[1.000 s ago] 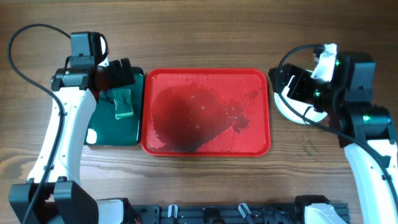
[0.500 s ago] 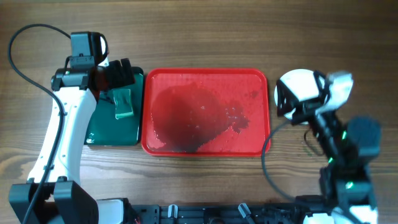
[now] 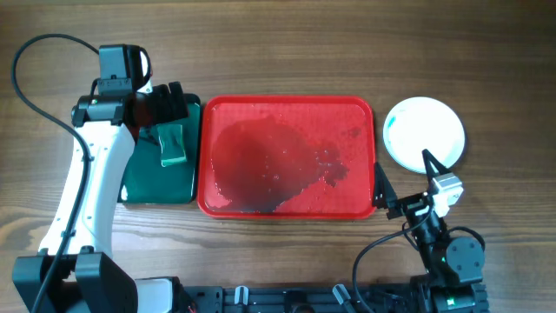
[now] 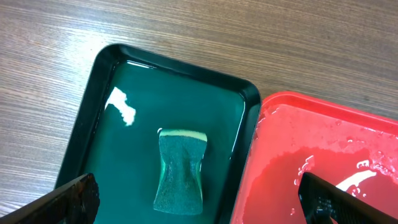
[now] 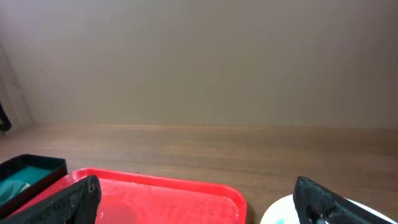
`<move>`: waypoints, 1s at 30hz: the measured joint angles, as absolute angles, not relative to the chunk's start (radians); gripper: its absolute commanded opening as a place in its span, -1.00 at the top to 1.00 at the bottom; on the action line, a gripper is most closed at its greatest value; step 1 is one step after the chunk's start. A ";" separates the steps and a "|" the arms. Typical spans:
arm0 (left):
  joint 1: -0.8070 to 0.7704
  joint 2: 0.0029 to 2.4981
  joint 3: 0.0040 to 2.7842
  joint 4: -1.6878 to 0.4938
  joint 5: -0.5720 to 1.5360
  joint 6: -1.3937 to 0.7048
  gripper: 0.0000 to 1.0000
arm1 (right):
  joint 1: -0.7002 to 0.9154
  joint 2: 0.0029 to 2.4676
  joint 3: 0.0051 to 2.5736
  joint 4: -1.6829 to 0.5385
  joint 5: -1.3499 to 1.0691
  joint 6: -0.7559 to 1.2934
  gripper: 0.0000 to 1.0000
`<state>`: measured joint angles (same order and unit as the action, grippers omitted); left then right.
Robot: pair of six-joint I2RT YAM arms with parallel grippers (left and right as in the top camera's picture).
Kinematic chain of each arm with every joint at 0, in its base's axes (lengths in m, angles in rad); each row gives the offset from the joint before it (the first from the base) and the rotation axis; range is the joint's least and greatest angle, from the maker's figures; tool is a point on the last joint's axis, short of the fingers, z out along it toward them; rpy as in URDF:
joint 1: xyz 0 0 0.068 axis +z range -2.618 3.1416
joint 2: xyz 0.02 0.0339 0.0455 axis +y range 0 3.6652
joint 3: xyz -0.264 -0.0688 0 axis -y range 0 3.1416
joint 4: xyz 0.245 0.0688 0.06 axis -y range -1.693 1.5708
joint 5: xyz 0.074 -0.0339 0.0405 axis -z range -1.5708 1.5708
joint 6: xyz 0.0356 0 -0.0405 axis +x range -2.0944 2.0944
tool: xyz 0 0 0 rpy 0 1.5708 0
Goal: Clean dirty plates on tray and stack at the side
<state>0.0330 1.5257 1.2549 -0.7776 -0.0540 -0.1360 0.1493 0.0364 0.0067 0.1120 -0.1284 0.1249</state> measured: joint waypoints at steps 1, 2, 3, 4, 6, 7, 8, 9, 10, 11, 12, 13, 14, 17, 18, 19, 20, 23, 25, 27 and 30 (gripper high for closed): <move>0.033 1.526 1.255 -0.777 -0.054 -0.136 -1.00 | 0.149 0.025 0.007 0.096 -0.126 0.125 -0.99; 0.033 1.526 1.255 -0.777 -0.054 -0.136 -1.00 | 0.150 0.019 0.007 0.078 -0.125 0.125 -1.00; 0.033 1.526 1.255 -0.778 -0.054 -0.136 -1.00 | 0.150 0.018 0.007 0.054 -0.124 0.125 -0.99; 0.033 1.526 1.255 -0.777 -0.054 -0.136 -1.00 | 0.150 0.017 0.007 0.025 -0.122 0.125 -0.99; 0.033 1.526 1.255 -0.778 -0.054 -0.136 -1.00 | 0.150 0.017 0.006 0.000 -0.122 0.125 -0.99; 0.033 1.526 1.255 -0.777 -0.054 -0.136 -1.00 | 0.150 0.017 0.006 0.001 -0.122 0.125 -0.99; 0.033 1.526 1.255 -0.777 -0.054 -0.136 -1.00 | 0.150 0.017 0.006 0.000 -0.122 0.125 -0.99; 0.033 1.526 1.255 -0.777 -0.054 -0.136 -1.00 | 0.150 0.017 0.006 0.000 -0.122 0.125 -1.00; 0.033 1.526 1.255 -0.777 -0.054 -0.136 -1.00 | 0.150 0.017 0.006 0.000 -0.122 0.125 -1.00; 0.033 1.526 1.255 -0.777 -0.054 -0.136 -1.00 | 0.150 0.017 0.006 0.000 -0.122 0.125 -0.99; 0.033 1.526 1.255 -0.777 -0.054 -0.136 -1.00 | 0.150 0.017 0.006 0.000 -0.122 0.125 -1.00; 0.033 1.526 1.255 -0.777 -0.054 -0.136 -1.00 | 0.150 0.017 0.006 0.000 -0.122 0.125 -0.99; 0.033 1.526 1.255 -0.777 -0.054 -0.136 -1.00 | 0.150 0.017 0.006 0.000 -0.122 0.125 -1.00; 0.033 1.526 1.255 -0.777 -0.054 -0.136 -1.00 | 0.150 0.017 0.006 0.000 -0.122 0.125 -0.99; 0.033 1.526 1.255 -0.777 -0.054 -0.136 -1.00 | 0.150 0.017 0.006 0.000 -0.122 0.125 -0.99; 0.033 1.526 1.255 -0.777 -0.054 -0.136 -1.00 | 0.150 0.017 0.006 0.000 -0.122 0.125 -0.99; 0.033 1.526 1.255 -0.777 -0.054 -0.136 -1.00 | 0.150 0.017 0.006 0.000 -0.122 0.125 -0.99; 0.033 1.526 1.255 -0.777 -0.054 -0.136 -1.00 | 0.150 0.017 0.006 0.000 -0.122 0.125 -0.99; 0.033 1.526 1.255 -0.777 -0.054 -0.136 -1.00 | 0.150 0.017 0.006 0.000 -0.122 0.125 -1.00; 0.033 1.526 1.255 -0.777 -0.054 -0.136 -1.00 | 0.150 0.017 0.006 0.000 -0.122 0.125 -0.99; 0.033 1.523 1.255 -0.778 -0.054 -0.136 -1.00 | 0.150 0.017 0.006 0.000 -0.122 0.125 -1.00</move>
